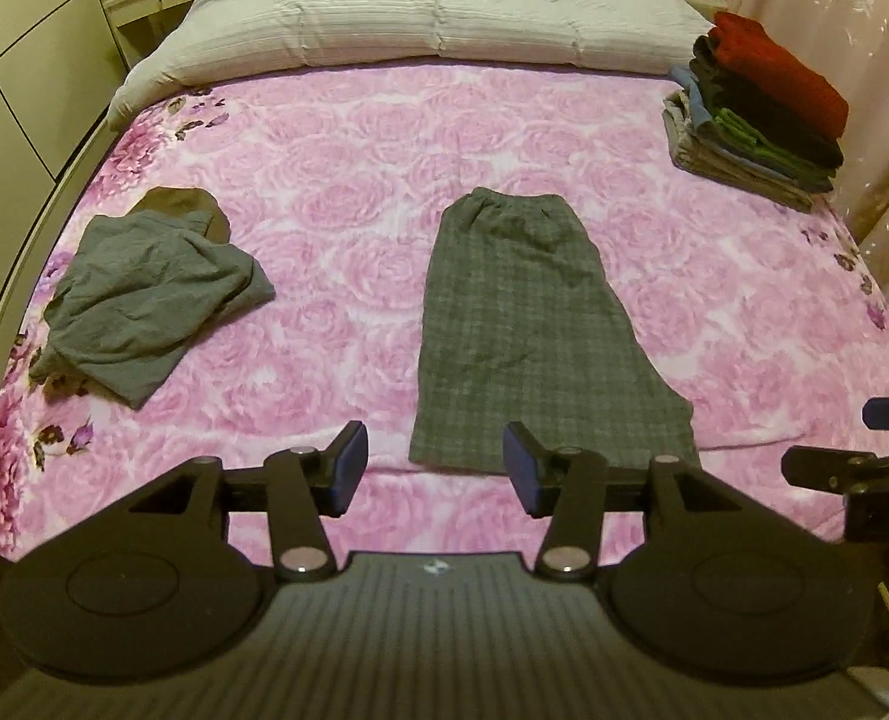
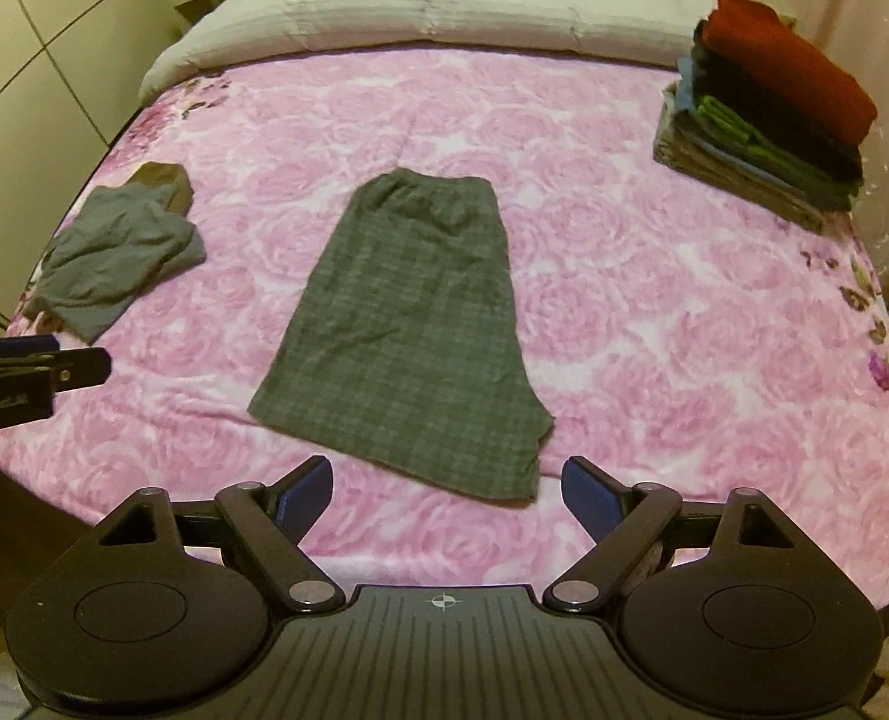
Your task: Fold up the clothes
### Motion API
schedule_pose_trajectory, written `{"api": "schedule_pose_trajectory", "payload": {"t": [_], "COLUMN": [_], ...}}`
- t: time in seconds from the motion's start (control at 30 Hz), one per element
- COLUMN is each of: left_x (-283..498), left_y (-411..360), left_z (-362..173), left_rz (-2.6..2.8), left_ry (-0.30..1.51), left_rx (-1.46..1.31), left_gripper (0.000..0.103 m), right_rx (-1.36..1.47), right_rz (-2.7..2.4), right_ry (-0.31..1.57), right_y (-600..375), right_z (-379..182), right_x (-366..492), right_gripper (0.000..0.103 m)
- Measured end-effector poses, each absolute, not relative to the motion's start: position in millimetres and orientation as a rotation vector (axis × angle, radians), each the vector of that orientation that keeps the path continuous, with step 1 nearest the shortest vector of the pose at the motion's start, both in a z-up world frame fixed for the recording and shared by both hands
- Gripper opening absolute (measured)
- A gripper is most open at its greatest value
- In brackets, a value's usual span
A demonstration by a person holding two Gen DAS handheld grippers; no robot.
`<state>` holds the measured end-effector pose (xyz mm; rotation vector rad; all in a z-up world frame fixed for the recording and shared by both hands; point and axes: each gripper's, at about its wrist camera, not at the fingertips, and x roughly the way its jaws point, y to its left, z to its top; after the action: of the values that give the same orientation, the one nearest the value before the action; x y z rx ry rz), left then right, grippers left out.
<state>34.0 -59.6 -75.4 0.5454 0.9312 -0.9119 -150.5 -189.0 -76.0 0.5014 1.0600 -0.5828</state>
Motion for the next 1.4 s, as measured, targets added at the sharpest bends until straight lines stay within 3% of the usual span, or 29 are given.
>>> {"api": "schedule_pose_trajectory", "payload": {"t": [0.17, 0.5, 1.4], "left_x": [26, 31, 120], "left_y": [-56, -48, -30], "left_z": [-68, -59, -63], "left_rz": [-0.919, -0.938, -1.079], "left_ry": [0.914, 0.904, 0.898], "left_rx": [0.559, 0.576, 0.649], "left_gripper": [0.05, 0.051, 0.052], "right_rx": [0.475, 0.473, 0.559], "right_rz": [-0.59, -0.607, -0.747], "right_ry": [1.046, 1.053, 1.096], "right_y": [-182, -174, -132], "right_z": [-67, -60, -61], "right_x": [-154, -143, -64], "right_gripper": [0.086, 0.086, 0.086]}}
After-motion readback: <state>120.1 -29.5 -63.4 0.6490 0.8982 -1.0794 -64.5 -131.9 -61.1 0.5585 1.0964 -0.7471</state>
